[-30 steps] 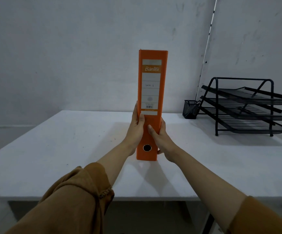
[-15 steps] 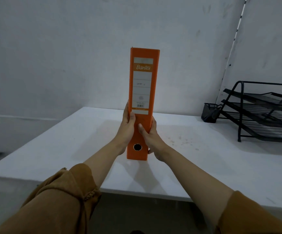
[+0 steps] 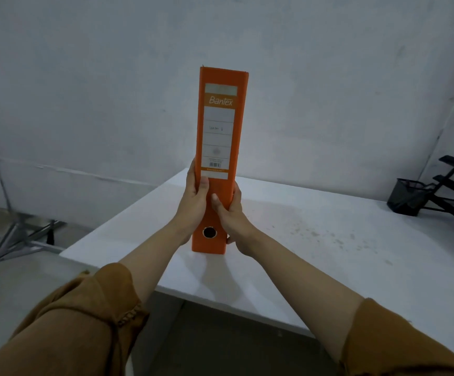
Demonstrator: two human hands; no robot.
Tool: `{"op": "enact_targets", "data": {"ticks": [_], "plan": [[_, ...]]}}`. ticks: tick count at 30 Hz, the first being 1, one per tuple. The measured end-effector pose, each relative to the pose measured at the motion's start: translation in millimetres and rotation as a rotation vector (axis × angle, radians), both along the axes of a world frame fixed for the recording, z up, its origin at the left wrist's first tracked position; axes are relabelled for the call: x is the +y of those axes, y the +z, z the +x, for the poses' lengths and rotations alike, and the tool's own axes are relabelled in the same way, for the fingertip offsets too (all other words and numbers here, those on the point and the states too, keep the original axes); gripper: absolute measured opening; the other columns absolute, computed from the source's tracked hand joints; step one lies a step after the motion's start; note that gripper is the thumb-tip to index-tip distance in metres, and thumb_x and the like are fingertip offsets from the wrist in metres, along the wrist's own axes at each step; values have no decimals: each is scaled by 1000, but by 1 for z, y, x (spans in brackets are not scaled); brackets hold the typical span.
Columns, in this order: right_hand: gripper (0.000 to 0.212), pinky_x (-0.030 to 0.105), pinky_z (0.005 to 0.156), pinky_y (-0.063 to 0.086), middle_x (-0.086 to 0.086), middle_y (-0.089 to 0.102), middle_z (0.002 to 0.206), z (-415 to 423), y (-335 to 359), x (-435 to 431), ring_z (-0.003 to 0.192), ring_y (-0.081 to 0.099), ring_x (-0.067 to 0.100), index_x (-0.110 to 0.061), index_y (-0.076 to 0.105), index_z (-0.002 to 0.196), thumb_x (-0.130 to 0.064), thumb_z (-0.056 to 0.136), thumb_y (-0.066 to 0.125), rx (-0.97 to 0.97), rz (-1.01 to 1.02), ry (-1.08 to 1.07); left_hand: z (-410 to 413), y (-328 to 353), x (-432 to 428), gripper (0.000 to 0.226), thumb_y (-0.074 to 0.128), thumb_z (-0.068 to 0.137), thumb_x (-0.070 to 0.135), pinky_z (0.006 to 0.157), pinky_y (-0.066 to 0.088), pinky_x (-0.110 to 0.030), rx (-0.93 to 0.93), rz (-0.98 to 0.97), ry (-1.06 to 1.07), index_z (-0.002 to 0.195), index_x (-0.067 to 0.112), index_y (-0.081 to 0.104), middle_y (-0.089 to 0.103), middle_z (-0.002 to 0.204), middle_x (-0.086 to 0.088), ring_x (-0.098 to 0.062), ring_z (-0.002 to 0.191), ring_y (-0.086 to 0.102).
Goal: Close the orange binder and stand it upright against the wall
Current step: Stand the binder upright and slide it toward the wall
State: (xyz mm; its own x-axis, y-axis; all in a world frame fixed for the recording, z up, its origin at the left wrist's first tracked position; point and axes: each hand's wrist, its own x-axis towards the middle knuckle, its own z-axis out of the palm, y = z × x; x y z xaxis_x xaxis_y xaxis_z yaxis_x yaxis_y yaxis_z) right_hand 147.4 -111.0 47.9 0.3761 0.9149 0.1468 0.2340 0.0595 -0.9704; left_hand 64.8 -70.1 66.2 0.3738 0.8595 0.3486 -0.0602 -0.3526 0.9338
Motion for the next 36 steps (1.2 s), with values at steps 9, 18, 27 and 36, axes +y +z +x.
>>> {"op": "enact_targets", "data": {"ticks": [9,18,27,36], "plan": [[67,44,103,38,-4,29,151,-25,-7,49,136,37,25,-36,3,146,-50,92,42,-19,83,-2,-21,-10,34,50,25,98,38,109,35,-47,-12,43,77,145,39,7,28,152,6,-23,138,35],[67,43,108,39,5,33,147,-29,-15,87,133,40,26,-26,7,146,-43,94,45,-109,174,-65,-24,-23,68,49,24,99,36,111,34,-52,-4,26,86,146,37,8,29,152,3,-25,138,35],[67,44,105,42,7,37,144,-18,-16,126,128,45,28,-27,6,145,-45,93,45,-141,152,-40,-17,-24,104,50,25,100,34,111,35,-50,-20,23,80,146,37,7,28,153,3,-25,138,35],[69,50,105,41,4,33,147,-10,-17,175,131,42,30,-32,5,145,-53,90,42,-179,126,-53,-4,-25,149,48,25,100,34,111,34,-51,-55,8,76,145,37,10,30,152,3,-24,137,36]]}}
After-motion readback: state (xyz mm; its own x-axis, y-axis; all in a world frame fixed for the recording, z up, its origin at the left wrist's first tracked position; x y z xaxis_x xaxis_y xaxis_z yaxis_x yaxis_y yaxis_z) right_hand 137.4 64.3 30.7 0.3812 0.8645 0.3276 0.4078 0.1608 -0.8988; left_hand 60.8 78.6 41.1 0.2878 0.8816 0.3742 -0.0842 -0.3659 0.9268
